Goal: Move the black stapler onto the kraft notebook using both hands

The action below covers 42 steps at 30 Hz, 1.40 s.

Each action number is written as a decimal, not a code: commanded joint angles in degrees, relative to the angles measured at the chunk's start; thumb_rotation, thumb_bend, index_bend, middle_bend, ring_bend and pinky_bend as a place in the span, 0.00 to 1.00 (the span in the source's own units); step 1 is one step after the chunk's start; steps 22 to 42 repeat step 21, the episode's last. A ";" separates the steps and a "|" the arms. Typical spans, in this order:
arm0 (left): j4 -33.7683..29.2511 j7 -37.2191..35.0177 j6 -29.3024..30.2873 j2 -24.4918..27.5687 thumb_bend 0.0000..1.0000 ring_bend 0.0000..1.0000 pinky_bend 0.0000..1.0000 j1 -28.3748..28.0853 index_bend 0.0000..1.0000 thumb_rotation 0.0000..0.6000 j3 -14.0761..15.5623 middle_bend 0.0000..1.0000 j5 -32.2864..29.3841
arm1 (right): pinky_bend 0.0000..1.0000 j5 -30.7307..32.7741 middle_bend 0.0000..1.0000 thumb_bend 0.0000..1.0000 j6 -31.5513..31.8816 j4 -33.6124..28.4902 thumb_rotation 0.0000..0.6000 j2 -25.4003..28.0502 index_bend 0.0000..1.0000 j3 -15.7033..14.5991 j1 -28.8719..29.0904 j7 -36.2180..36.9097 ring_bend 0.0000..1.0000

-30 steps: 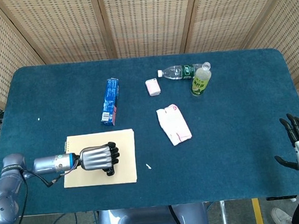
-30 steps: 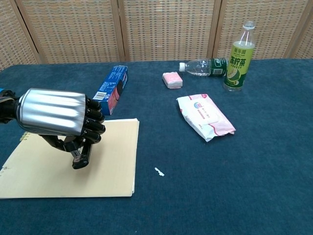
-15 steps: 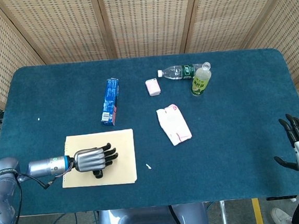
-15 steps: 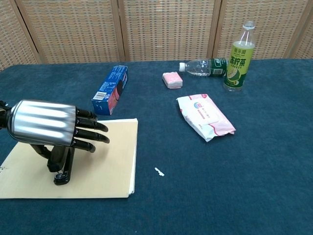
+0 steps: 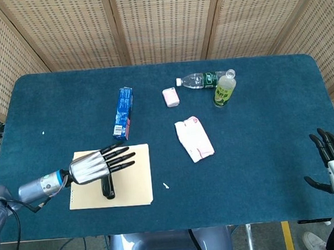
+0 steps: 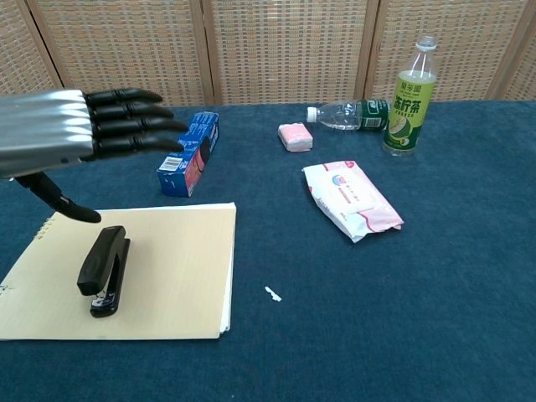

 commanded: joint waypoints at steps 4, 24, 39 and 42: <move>-39.28 -1.53 1.14 16.48 0.00 0.00 0.00 10.81 0.00 0.86 -7.79 0.00 -16.25 | 0.00 0.00 0.00 0.00 0.06 -0.58 1.00 0.43 0.00 -0.14 -0.27 -0.27 0.00; -72.50 17.89 3.18 26.07 0.00 0.00 0.00 28.77 0.00 1.00 -4.53 0.00 -27.14 | 0.00 -0.03 0.00 0.00 0.50 -1.61 1.00 0.92 0.00 -0.16 -0.83 -2.12 0.00; -72.50 17.89 3.18 26.07 0.00 0.00 0.00 28.77 0.00 1.00 -4.53 0.00 -27.14 | 0.00 -0.03 0.00 0.00 0.50 -1.61 1.00 0.92 0.00 -0.16 -0.83 -2.12 0.00; -72.50 17.89 3.18 26.07 0.00 0.00 0.00 28.77 0.00 1.00 -4.53 0.00 -27.14 | 0.00 -0.03 0.00 0.00 0.50 -1.61 1.00 0.92 0.00 -0.16 -0.83 -2.12 0.00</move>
